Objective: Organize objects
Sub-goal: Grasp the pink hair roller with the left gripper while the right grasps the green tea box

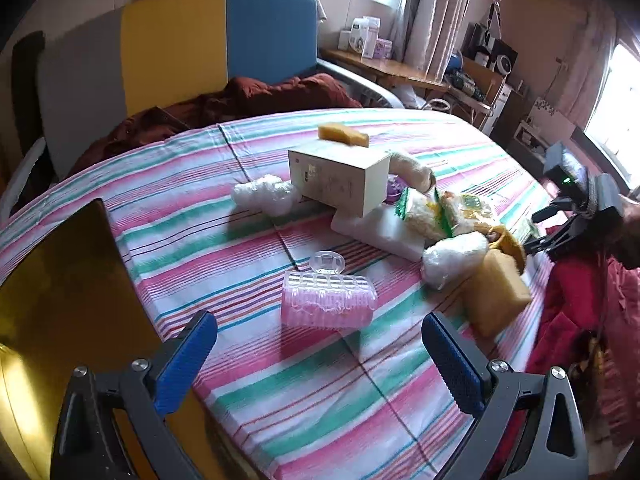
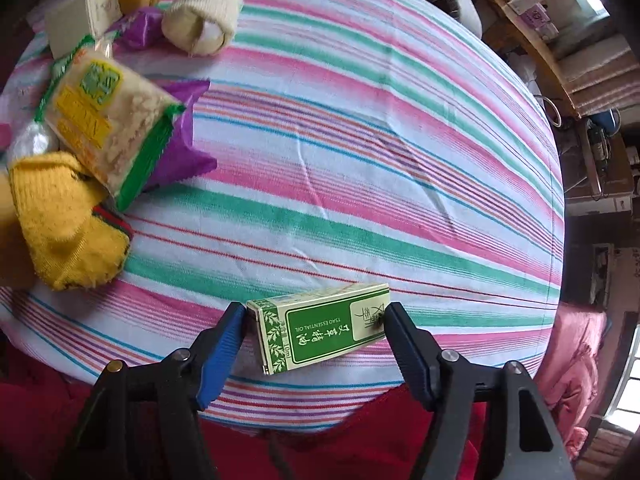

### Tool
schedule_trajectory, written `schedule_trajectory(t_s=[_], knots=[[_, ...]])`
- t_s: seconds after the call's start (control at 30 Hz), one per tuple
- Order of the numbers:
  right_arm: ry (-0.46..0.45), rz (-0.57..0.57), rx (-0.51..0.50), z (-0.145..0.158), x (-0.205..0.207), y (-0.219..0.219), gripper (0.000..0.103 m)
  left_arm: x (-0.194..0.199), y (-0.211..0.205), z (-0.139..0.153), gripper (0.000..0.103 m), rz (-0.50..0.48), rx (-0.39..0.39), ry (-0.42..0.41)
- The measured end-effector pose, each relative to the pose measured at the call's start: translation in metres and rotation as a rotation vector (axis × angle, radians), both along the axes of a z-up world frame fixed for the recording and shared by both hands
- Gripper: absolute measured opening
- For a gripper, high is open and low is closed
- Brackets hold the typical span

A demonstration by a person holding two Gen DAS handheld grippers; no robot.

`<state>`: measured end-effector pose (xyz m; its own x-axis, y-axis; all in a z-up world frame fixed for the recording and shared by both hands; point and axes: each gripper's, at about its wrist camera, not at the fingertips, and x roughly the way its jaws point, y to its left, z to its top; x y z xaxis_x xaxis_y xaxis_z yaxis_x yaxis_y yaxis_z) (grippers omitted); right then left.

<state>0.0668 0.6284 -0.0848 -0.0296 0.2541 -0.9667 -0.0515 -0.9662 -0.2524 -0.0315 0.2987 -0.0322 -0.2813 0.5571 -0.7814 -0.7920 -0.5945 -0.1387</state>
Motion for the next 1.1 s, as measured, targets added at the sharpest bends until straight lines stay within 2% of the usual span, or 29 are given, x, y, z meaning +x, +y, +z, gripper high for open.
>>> schedule_trajectory(t_s=[0.13, 0.43, 0.5, 0.57, 0.63, 0.67, 0.7, 0.9, 1.0, 1.1], knots=[[0.041, -0.012, -0.014, 0.006, 0.006, 0.0, 0.069, -0.005, 0.014, -0.009, 0.103, -0.012, -0.04, 0.012], [0.054, -0.029, -0.022, 0.015, 0.013, -0.006, 0.069, -0.016, 0.048, -0.03, 0.103, -0.027, -0.146, 0.022], [0.058, -0.037, -0.023, 0.017, 0.015, -0.007, 0.069, -0.018, 0.058, -0.035, 0.101, -0.011, -0.209, 0.024], [0.062, -0.046, -0.025, 0.019, 0.017, -0.008, 0.069, -0.02, 0.062, -0.041, 0.092, -0.01, -0.236, 0.004], [0.07, -0.066, -0.026, 0.022, 0.019, -0.009, 0.069, -0.019, 0.066, -0.046, 0.074, -0.028, -0.24, -0.021], [0.069, -0.073, -0.022, 0.031, 0.011, -0.015, 0.069, -0.019, 0.066, -0.047, 0.07, -0.03, -0.244, -0.024], [0.064, -0.076, -0.019, 0.021, 0.004, -0.017, 0.069, -0.018, 0.066, -0.05, 0.065, -0.028, -0.247, -0.03], [-0.032, -0.055, 0.012, 0.006, -0.016, -0.026, 0.075, -0.013, 0.058, -0.044, 0.065, -0.004, -0.187, -0.02], [-0.031, -0.064, 0.009, 0.001, -0.027, -0.024, 0.075, -0.007, 0.046, -0.035, 0.065, 0.006, -0.131, -0.013], [0.006, -0.069, 0.002, 0.005, -0.027, -0.029, 0.069, 0.002, 0.031, -0.022, 0.065, 0.015, -0.074, 0.001]])
